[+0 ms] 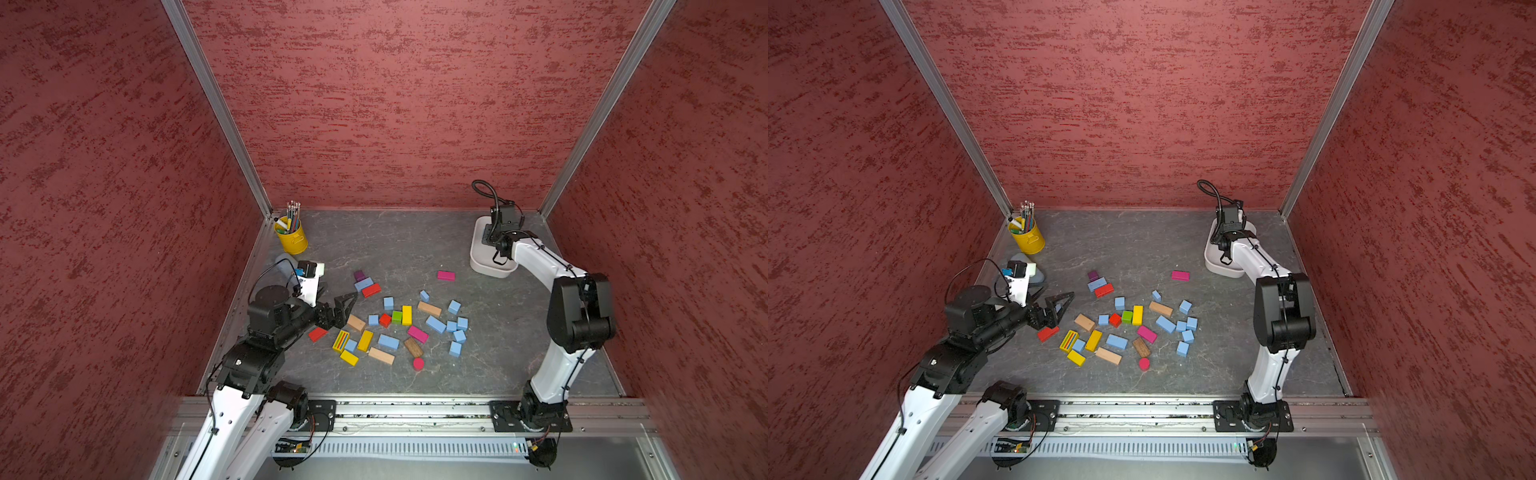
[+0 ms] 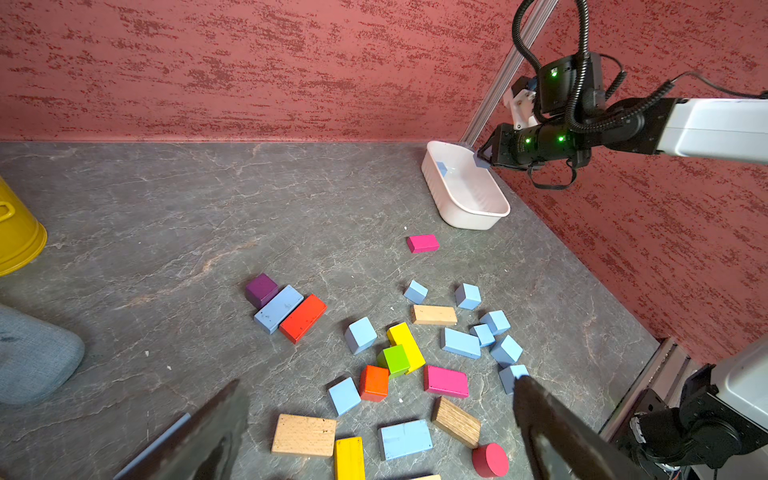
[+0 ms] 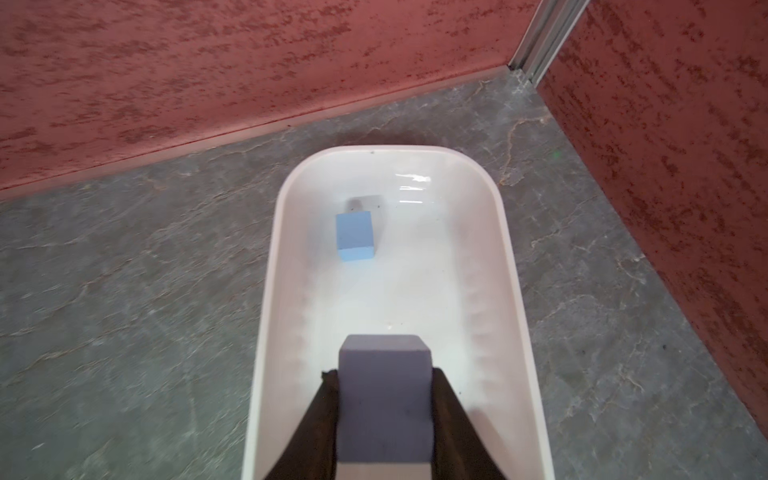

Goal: Pick out the blue building blocks
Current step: Place the building block in the storage box.

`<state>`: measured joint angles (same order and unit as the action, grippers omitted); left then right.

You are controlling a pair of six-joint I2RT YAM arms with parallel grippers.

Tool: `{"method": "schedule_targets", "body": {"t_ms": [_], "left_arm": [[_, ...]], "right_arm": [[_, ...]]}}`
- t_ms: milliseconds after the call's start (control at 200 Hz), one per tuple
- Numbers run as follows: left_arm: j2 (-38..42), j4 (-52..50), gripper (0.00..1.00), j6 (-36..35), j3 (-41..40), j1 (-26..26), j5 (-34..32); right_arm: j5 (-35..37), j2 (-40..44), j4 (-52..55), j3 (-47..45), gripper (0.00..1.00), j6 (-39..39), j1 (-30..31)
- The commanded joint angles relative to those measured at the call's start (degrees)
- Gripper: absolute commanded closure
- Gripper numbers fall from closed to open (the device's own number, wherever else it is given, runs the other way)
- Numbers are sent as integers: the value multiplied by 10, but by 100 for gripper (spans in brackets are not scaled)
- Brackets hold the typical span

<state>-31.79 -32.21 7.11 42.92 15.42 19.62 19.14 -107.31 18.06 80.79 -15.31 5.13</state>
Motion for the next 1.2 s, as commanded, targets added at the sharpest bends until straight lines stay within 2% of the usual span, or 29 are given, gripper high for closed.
{"method": "schedule_targets", "body": {"t_ms": [0,291,626,1192], "left_arm": [[7,14,0,3,-7,-5,11],[5,14,0,3,-6,-7,13],[11,15,0,5,-8,-7,15],[18,16,1,6,-9,-7,18]], "right_arm": [[-24,-30,-19,36,88,8,-20],[-40,-127,2,137,87,18,-49],[-48,-226,50,257,86,13,-56],[-53,-271,62,284,82,0,-58]]}}
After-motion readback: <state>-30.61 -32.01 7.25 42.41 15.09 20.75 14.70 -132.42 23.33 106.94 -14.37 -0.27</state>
